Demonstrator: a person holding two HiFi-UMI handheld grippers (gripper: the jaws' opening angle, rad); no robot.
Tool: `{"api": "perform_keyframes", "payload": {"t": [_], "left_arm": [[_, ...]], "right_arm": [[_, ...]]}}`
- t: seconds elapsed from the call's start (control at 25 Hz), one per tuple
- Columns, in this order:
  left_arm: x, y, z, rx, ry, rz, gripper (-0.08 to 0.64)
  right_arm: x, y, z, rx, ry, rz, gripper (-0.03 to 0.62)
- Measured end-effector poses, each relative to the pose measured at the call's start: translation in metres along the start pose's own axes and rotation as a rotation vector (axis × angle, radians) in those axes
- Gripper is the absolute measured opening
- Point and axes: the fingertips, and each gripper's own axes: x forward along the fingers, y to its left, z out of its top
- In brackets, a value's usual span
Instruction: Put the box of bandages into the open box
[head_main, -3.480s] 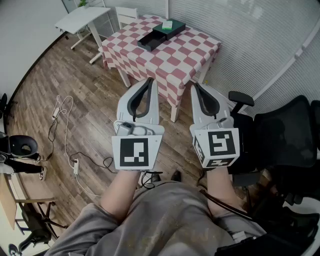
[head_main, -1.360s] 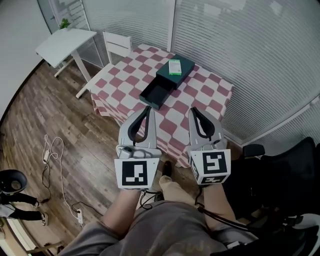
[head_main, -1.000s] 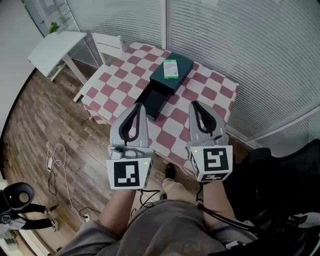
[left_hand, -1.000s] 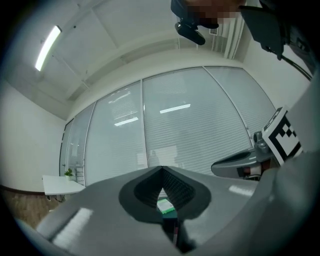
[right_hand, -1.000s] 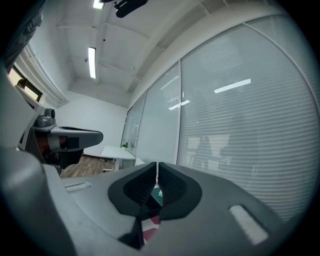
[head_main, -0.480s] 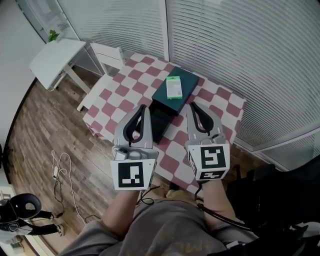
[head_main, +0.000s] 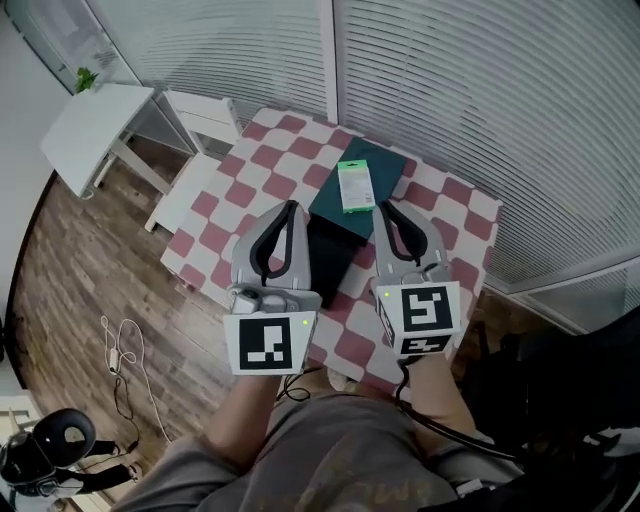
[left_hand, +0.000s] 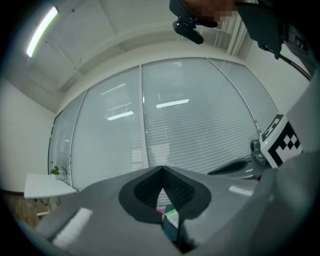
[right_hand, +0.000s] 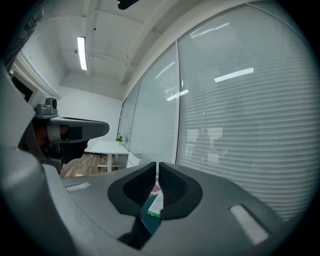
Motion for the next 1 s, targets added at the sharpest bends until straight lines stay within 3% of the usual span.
{"api": "perform_keyframes", "payload": {"t": [0.44, 0.64, 0.8, 0.88, 1.0], "left_arm": [[0.059, 0.044, -0.055, -0.095, 0.082, -0.054, 0.0], [0.085, 0.051, -0.092, -0.114, 0.14, -0.076, 0.0], [0.102, 0.056, -0.124, -0.129, 0.192, -0.092, 0.0], [0.106, 0.057, -0.138, -0.135, 0.215, -0.101, 0.0], [0.113, 0.061, -0.158, -0.144, 0.245, -0.111, 0.0]], "right_arm": [[0.071, -0.005, -0.055, 0.037, 0.149, -0.053, 0.072], [0.099, -0.01, -0.097, 0.074, 0.231, -0.054, 0.12], [0.116, -0.011, -0.133, 0.108, 0.3, -0.065, 0.208], [0.121, -0.011, -0.15, 0.117, 0.34, -0.086, 0.331], [0.129, -0.011, -0.168, 0.139, 0.368, -0.11, 0.424]]}}
